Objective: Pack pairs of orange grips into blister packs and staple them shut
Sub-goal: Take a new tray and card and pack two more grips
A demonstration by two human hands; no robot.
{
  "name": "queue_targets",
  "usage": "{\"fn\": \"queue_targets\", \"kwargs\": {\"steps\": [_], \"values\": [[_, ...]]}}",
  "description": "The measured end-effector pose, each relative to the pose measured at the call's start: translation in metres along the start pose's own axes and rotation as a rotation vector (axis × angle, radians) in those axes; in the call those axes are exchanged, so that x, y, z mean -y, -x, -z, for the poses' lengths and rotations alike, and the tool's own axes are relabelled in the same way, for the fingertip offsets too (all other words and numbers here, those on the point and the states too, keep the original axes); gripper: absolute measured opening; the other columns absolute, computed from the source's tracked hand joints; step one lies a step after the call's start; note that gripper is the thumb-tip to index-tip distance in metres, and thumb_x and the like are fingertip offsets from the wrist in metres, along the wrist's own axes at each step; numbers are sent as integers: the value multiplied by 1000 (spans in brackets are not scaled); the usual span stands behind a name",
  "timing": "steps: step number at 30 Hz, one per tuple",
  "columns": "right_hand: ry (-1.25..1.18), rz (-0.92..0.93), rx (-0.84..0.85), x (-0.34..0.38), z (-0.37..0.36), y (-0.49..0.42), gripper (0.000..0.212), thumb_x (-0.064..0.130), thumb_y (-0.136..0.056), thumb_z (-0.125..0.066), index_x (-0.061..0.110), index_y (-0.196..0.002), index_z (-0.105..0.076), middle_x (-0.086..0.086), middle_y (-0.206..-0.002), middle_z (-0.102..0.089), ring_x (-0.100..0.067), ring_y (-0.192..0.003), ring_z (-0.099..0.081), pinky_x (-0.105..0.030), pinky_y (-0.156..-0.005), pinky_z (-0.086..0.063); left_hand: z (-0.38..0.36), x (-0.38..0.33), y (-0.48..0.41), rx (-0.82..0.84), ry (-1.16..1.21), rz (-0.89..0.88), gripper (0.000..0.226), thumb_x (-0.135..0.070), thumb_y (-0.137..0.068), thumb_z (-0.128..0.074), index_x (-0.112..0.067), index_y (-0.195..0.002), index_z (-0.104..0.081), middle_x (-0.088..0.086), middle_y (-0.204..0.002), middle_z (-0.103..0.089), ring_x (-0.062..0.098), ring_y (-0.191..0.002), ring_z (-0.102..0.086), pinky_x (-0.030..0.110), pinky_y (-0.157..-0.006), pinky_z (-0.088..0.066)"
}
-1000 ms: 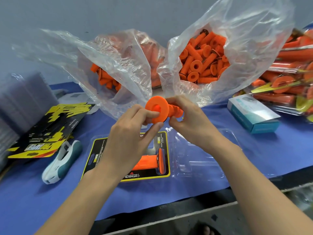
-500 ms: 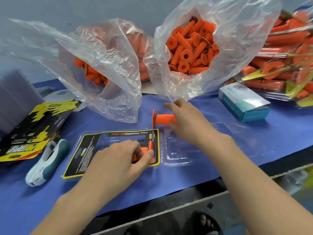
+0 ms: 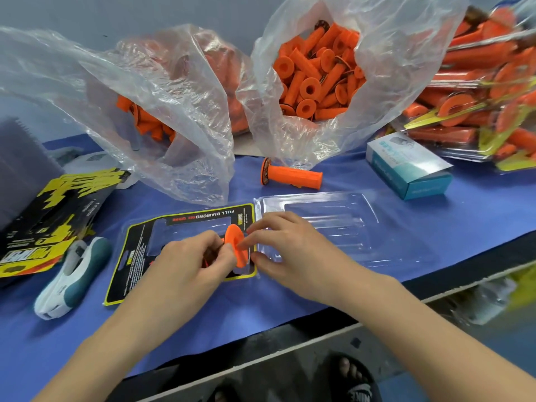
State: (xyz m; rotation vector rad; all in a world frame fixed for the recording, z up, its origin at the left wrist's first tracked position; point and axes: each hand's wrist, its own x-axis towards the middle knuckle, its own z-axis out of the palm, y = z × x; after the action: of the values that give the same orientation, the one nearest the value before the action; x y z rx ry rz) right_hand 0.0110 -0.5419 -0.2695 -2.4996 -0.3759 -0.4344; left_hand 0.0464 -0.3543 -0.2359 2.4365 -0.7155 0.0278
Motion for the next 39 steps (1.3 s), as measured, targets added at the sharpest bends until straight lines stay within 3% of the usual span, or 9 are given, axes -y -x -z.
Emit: {"fn": "queue_targets", "kwargs": {"steps": [8, 10, 14, 17, 20, 24, 30, 36, 39], "values": [[-57, -24, 42, -2, 1, -2, 18, 28, -91, -66, 31, -107, -76, 6, -125, -63, -18, -124, -46, -39, -109, -29, -3, 1, -1, 6, -9, 19, 34, -44, -94, -52, -19, -72, -62, -2, -57, -50, 12, -51, -36, 25, -49, -29], [-81, -41, 35, -3, 1, -2, 16, 29, -91, -67, 32, -104, -76, 7, -125, -63, -18, -125, -44, -41, -111, -27, -3, 1, -1, 4, -13, 24, 34, -45, -94, -51, -20, -73, -63, -2, -57, -50, 13, -51, -36, 30, -51, -31], [-128, -106, 59, -3, 2, 0, 16, 32, -91, -66, 37, -104, -75, 14, -130, -60, -13, -136, -33, -51, -120, -9, -5, 3, -1, -18, 4, 22, 34, -44, -95, -51, -21, -69, -58, -6, -54, -47, 12, -50, -37, 27, -49, -30], [-133, -104, 52, -2, 2, 1, 18, 33, -90, -67, 38, -106, -74, 18, -130, -59, -11, -138, -31, -53, -119, -5, -4, 4, -1, -28, 56, 7, 34, -43, -96, -52, -24, -69, -57, -6, -53, -47, 11, -49, -36, 22, -48, -32], [-137, -99, 13, 0, 2, 0, 23, 42, -87, -70, 38, -110, -72, 19, -129, -58, -9, -137, -32, -54, -119, -6, -1, 5, -2, -39, 103, -10, 24, -42, -92, -48, -34, -71, -56, -8, -53, -48, 9, -48, -37, 19, -48, -33], [-94, -70, -9, 7, 0, -3, 37, 48, -84, -71, 35, -118, -69, 14, -129, -58, -13, -132, -39, -53, -119, -9, 0, 7, -2, -42, 121, -7, 22, -41, -90, -48, -32, -72, -57, -10, -53, -50, 8, -48, -37, 18, -47, -32], [-100, -75, -60, 9, -2, -9, 23, 41, -85, -72, 31, -107, -75, 11, -121, -61, -13, -121, -44, -51, -113, -24, 0, 9, -1, -27, 152, 8, 21, -43, -90, -48, -33, -75, -59, -7, -55, -51, 7, -49, -37, 28, -51, -34], [-180, -90, -97, 11, -3, -9, 20, 36, -83, -75, 28, -101, -77, 9, -117, -65, -2, -110, -42, -48, -111, -31, 1, 9, -2, -28, 164, 23, 23, -44, -89, -47, -29, -75, -59, -1, -59, -53, 8, -51, -38, 35, -54, -36], [-192, -83, -104, 12, -2, -10, 16, 35, -83, -75, 27, -97, -78, 8, -116, -67, -8, -112, -52, -48, -110, -31, 2, 10, -2, -22, 174, 30, 25, -45, -89, -46, -27, -76, -59, 3, -61, -53, 9, -52, -38, 36, -54, -36]]}}
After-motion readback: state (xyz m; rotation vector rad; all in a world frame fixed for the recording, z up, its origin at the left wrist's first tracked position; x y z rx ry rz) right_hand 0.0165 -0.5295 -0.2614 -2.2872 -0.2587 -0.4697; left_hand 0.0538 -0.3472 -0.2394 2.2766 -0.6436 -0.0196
